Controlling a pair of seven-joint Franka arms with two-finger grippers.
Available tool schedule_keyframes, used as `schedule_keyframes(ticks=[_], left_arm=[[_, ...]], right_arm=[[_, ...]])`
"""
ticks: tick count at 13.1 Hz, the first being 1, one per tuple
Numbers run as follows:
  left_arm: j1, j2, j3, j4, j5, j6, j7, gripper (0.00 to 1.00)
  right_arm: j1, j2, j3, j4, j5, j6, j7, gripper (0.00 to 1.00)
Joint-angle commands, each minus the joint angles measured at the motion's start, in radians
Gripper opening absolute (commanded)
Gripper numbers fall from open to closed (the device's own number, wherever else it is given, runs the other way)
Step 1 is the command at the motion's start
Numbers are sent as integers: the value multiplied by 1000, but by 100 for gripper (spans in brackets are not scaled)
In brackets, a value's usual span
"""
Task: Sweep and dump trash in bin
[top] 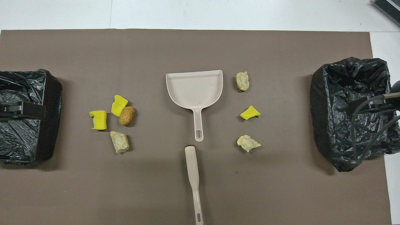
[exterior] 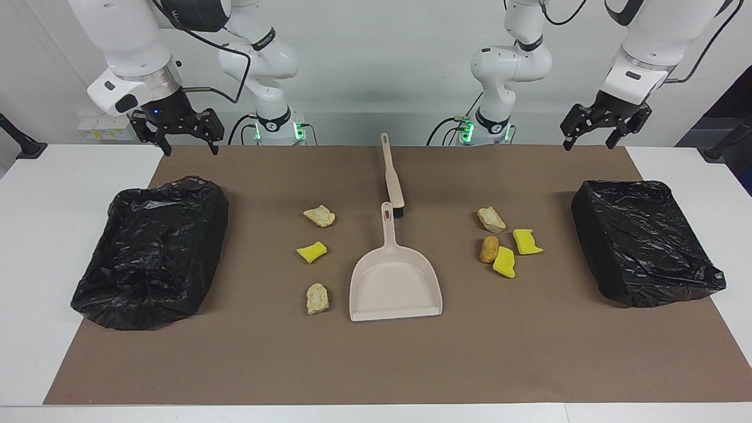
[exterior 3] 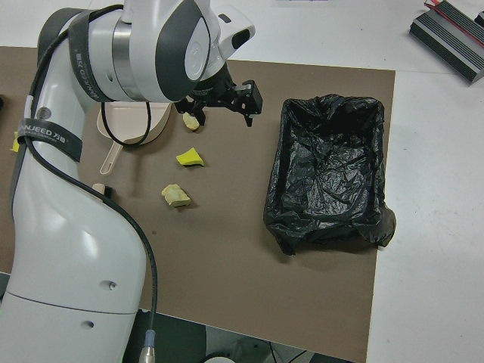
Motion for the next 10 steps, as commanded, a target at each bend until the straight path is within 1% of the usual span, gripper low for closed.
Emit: schedule_keyframes(ticks=[1, 5, 6, 8, 10], left_arm=[[-4, -19, 2, -31, 3, 24, 9, 100], [-10, -22, 1, -39, 2, 27, 2, 100], [-15, -19, -7, -59, 2, 30, -7, 100], [-15, -13, -57, -89, 2, 79, -27, 100], [-16, -10, -120, -149, 3, 166, -129, 100]], right_arm=[[1, -53, 0, -67, 26, 12, 4, 100], [-8, -52, -8, -66, 35, 5, 6, 100], [-8, -52, -8, -66, 32, 4, 7, 100], [-5, -55, -6, -69, 20, 10, 3, 100], [7, -66, -6, -92, 33, 13, 6, 100]])
